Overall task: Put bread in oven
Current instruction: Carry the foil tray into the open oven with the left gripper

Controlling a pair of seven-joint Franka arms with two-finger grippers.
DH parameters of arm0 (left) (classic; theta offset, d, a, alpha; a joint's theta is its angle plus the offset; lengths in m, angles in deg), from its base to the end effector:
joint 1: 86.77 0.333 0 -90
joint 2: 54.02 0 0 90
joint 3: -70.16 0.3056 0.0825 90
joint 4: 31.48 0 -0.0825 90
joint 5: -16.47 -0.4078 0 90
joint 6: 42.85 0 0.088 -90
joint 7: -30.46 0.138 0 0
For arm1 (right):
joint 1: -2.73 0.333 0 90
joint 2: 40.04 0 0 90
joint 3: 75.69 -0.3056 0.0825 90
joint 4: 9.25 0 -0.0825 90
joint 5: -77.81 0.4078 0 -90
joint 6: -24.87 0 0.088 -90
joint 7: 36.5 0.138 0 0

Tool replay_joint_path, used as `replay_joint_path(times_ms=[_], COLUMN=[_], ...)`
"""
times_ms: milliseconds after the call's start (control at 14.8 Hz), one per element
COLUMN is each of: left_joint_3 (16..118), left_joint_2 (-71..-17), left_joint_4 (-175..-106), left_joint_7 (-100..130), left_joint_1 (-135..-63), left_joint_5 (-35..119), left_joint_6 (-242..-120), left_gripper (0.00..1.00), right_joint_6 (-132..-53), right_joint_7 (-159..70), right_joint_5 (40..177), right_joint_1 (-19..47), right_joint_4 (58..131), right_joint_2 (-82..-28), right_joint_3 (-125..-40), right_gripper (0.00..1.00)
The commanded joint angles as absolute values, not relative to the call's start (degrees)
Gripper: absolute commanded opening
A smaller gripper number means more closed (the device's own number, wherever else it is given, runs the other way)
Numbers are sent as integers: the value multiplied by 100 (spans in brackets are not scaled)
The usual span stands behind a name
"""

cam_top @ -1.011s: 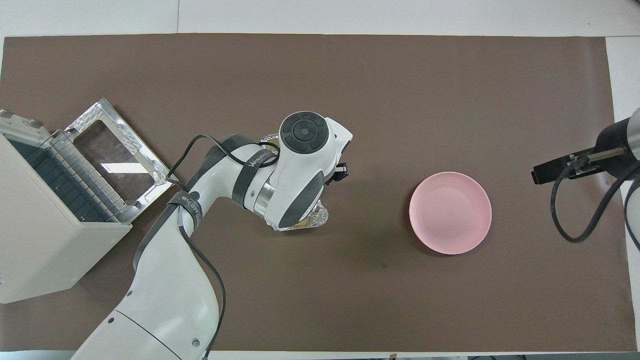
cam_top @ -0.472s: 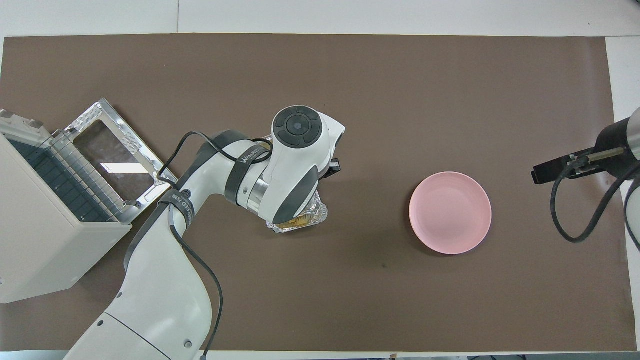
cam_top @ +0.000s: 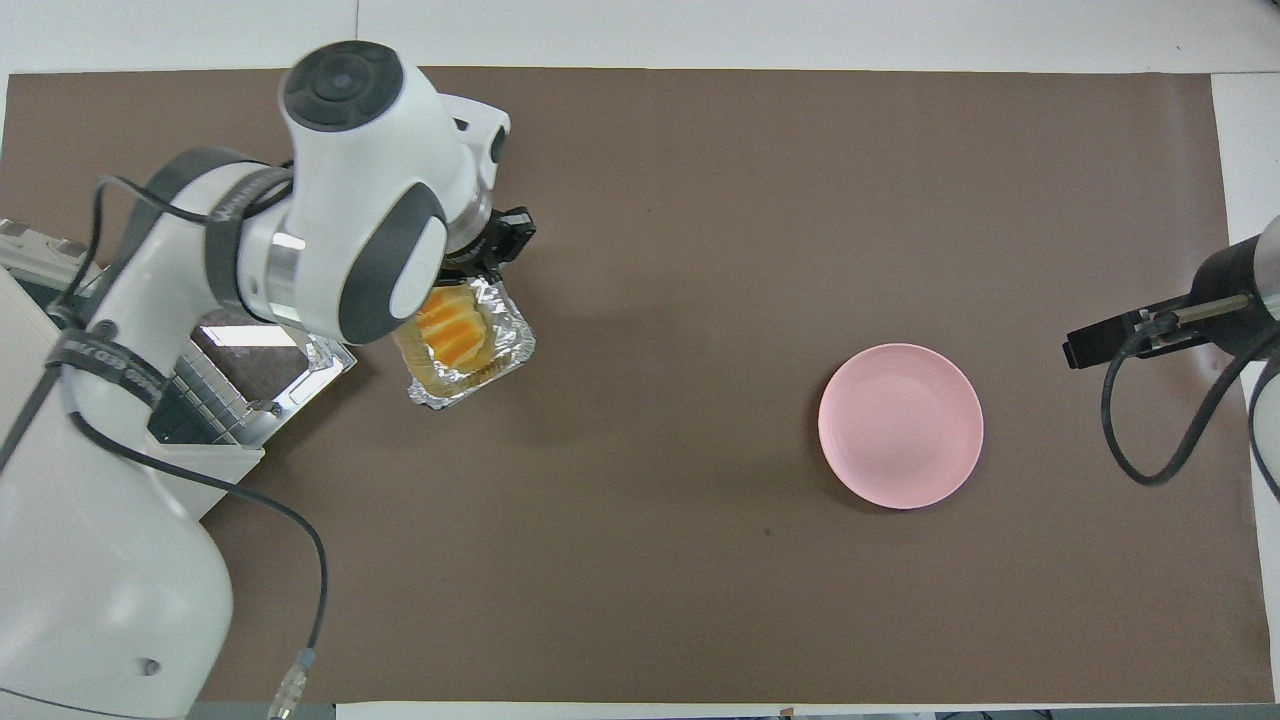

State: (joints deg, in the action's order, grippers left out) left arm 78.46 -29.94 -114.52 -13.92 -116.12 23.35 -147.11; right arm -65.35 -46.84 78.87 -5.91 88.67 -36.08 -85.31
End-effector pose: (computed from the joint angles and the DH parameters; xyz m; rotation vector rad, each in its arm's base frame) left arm 0.6391 -0.2737 0.3975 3.0455 0.6624 -0.1070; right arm 0.5526 0.0143 0.5537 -3.1125 -0.3062 0.1024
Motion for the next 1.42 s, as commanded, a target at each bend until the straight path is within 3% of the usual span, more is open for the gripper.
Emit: replay_joint_path(times_ms=[0, 270, 1348], left_joint_3=[8603, 9326, 9635], left_joint_2=[-3135, -3126, -3521], left_joint_4=[-11507, -11586, -12640], left_joint_7=[-1393, -1401, -94], left_joint_1=[-11499, -11376, -10901], left_joint_5=[2394, 2377, 1728], left_joint_6=[-14358, -14111, -14207], left_gripper=[0, 0, 0], right_joint_6=[-6548, -6548, -6548], right_joint_7=[-4626, -4626, -4626], right_joint_5=[7843, 7843, 7843], right_joint_1=[-641, -641, -641], right_joint_4=[8953, 8954, 8953], right_joint_2=[-3521, -3530, -3521], right_joint_3=[-8571, -8571, -8571], right_gripper=[100, 100, 100])
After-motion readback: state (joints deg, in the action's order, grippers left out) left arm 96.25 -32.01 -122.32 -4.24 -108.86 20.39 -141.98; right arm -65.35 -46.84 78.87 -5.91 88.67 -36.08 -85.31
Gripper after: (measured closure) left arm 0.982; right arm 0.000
